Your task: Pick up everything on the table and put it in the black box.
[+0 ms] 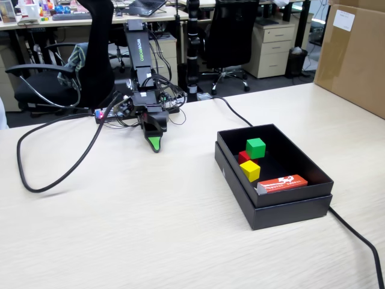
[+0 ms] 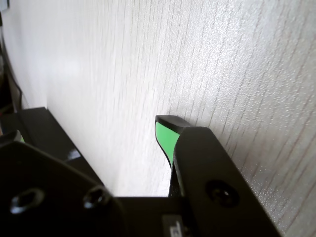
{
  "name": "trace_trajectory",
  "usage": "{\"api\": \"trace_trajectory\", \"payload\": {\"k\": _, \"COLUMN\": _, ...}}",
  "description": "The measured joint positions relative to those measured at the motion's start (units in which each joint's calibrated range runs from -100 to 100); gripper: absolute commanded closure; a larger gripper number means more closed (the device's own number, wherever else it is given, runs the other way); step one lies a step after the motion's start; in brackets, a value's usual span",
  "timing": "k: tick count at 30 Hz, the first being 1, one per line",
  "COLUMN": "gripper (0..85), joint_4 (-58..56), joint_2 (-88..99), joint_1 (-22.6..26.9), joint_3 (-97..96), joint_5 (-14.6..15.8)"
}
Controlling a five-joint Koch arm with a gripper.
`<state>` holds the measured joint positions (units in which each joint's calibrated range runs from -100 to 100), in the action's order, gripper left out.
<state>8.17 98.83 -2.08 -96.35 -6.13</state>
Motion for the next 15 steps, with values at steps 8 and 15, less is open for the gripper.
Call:
{"api": "trace_trajectory", "payload": {"k": 8, "gripper": 33.8, "joint_4": -0.08, "joint_2": -0.52, "joint_1": -0.39, "joint_3": -0.09, "joint_5": 0.44}}
{"api": "trace_trajectory", "payload": {"k": 15, "gripper": 35.2, "joint_4": -0.15, "joint_2": -1.81, "joint_1": -0.54, "joint_3": -0.18, "joint_5": 0.34}}
